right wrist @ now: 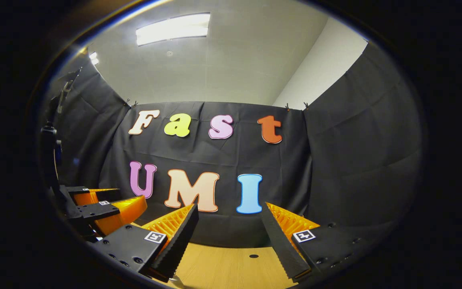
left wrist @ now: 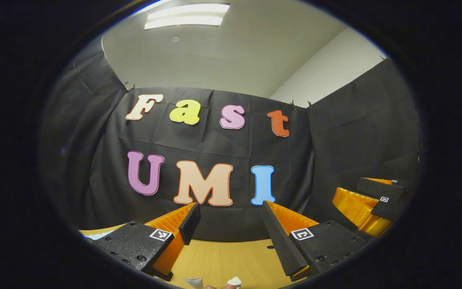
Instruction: First open the suitcase, pack the skin care products into it, and then close the suitcase.
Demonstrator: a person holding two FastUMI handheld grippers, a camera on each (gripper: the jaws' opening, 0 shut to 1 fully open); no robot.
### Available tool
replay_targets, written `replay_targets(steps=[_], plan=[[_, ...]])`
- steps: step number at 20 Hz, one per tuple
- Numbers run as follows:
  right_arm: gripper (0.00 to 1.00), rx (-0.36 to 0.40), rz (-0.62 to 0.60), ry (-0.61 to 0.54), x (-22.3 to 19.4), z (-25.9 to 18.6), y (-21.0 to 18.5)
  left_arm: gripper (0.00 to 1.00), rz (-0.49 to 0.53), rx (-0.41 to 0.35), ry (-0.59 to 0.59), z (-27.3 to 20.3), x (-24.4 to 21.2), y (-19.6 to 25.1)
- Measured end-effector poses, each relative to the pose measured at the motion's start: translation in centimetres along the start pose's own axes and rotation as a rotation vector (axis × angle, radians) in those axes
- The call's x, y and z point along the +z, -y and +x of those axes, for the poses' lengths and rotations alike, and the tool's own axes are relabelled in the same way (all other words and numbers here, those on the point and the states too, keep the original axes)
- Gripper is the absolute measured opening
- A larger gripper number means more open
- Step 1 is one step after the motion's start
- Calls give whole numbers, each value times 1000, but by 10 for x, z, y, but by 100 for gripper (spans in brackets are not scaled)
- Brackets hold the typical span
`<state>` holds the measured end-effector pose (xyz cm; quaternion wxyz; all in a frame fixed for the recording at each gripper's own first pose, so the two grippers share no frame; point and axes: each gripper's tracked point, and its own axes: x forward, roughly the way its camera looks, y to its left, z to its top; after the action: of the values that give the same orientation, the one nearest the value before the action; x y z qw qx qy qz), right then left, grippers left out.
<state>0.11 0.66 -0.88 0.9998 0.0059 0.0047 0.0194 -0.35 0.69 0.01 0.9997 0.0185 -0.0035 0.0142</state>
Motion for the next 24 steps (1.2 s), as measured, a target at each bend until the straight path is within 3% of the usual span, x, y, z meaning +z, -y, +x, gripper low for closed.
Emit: replay_targets(steps=[3,8,12,18,24], plan=[[98,40,-7,-5,-12,-3,-2,92,38,25,-43,-6,-18,-7],[99,189,58,-75,-61,1,-19,92,186,188,-186,-41,-74,-54],[98,234,54,-120,-88,17,-29,95,252,286,-334,-62,-135,-103],[99,150,-11,-173,-117,43,-42,95,220,317,-629,-58,-250,-181],[99,28,-28,-283,-156,63,-64,92,202,195,-845,-39,-323,-211]])
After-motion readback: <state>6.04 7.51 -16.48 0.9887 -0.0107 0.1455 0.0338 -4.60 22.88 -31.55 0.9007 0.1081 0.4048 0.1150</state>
